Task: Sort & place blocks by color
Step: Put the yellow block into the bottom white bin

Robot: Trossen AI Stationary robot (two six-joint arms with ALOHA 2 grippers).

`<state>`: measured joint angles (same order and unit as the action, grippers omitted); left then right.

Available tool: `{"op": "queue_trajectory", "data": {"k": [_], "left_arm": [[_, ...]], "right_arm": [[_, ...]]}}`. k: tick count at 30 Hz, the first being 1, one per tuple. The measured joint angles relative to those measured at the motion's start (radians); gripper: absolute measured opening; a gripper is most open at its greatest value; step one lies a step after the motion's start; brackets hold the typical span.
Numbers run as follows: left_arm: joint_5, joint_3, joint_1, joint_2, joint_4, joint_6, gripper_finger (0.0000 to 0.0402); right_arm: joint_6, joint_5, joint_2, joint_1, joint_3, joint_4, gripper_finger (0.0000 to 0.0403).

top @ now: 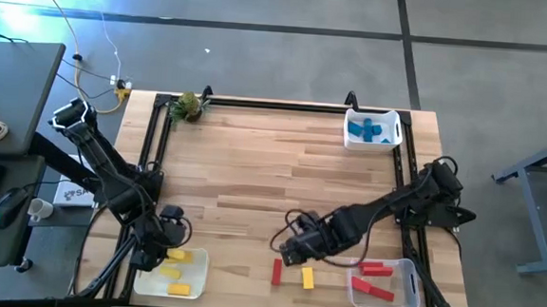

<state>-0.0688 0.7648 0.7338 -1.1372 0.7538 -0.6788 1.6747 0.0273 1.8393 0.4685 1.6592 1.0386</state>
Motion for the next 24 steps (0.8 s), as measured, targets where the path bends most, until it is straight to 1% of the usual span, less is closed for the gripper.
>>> {"op": "queue_trajectory", "data": {"k": [3,7,14,18,24], "left_arm": [[-0.018,0.001,0.0,-0.009,-0.027,-0.002,0.0185],[-0.036,0.0,0.0,-0.024,-0.044,-0.003,0.0191],[-0.076,0.0,-0.03,-0.021,-0.04,-0.026,0.0182],[-0.078,0.007,-0.054,-0.007,-0.019,-0.033,0.0175],[-0.076,0.029,-0.095,0.0,-0.014,0.019,0.0172]], "right_arm": [[0.051,-0.001,0.016,0.033,0.0,0.003,0.0197],[0.102,0.0,0.037,0.059,0.0,0.0,0.0197],[0.196,0.002,0.079,0.103,0.0,-0.036,0.0197],[0.261,0.004,0.108,0.122,0.0,-0.047,0.0197],[0.3,0.004,0.161,0.141,0.0,-0.046,0.0197]]}}
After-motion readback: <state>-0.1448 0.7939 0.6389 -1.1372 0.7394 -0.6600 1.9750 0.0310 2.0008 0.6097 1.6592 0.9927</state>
